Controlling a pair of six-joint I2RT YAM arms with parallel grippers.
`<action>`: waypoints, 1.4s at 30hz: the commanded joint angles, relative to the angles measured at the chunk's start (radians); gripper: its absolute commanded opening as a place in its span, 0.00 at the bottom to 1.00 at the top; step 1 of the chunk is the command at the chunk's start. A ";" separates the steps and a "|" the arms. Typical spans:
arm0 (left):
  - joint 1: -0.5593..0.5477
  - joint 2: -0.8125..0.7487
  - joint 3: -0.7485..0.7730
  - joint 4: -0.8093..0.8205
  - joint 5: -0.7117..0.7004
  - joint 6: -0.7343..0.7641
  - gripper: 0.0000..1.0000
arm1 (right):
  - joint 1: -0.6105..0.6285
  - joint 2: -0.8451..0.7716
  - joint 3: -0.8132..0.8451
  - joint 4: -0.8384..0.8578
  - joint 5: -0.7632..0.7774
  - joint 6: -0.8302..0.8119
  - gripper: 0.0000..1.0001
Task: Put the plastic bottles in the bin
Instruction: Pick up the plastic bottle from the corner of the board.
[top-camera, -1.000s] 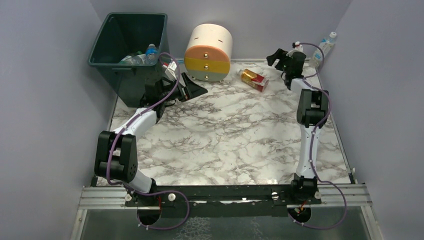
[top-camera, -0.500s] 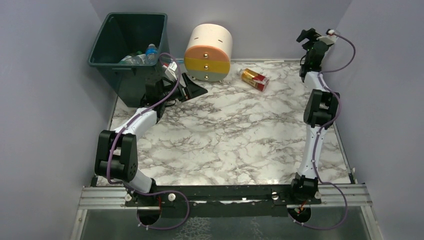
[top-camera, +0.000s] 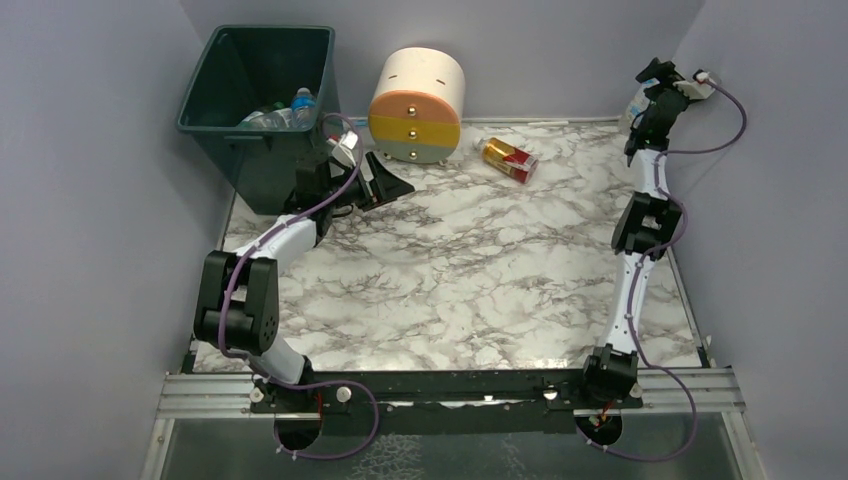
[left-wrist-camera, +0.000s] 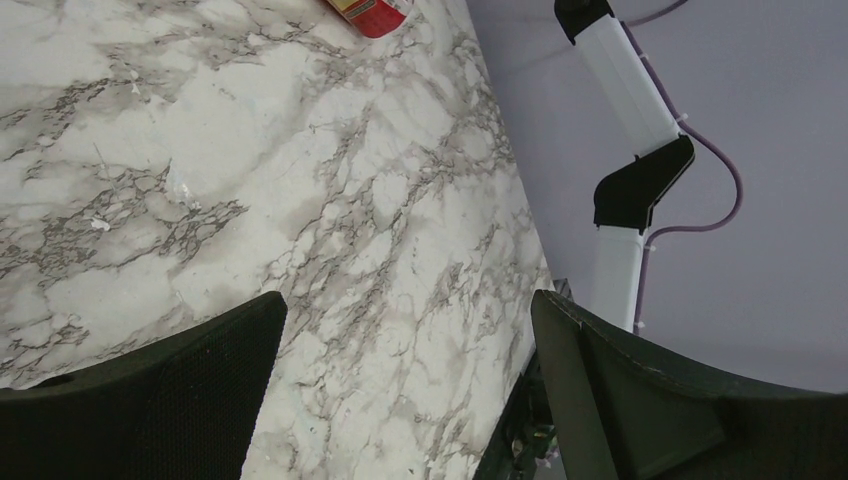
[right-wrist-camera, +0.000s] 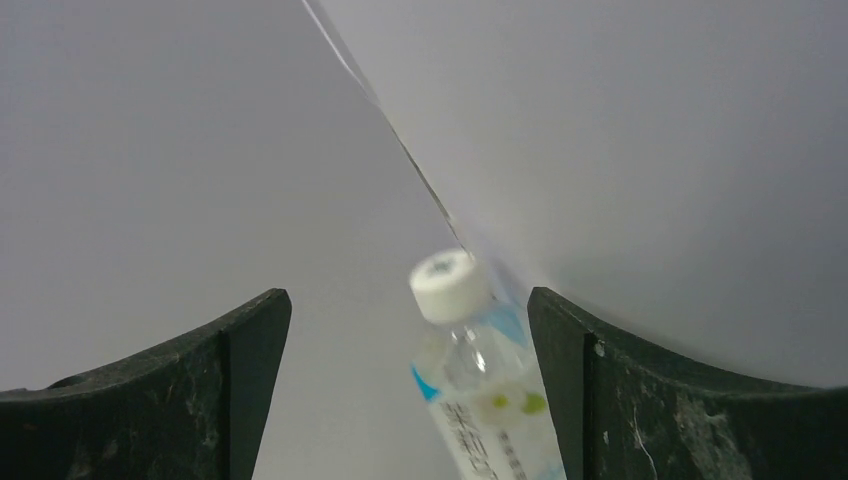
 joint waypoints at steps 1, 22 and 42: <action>-0.007 0.021 0.002 -0.003 -0.027 0.033 0.99 | -0.030 0.067 -0.004 -0.027 0.008 0.032 0.91; -0.024 0.049 0.022 -0.050 -0.038 0.068 0.99 | 0.007 0.207 0.026 -0.045 -0.143 0.039 1.00; -0.050 0.077 0.030 -0.047 -0.054 0.066 0.99 | 0.164 -0.483 -0.987 0.366 -0.204 -0.038 1.00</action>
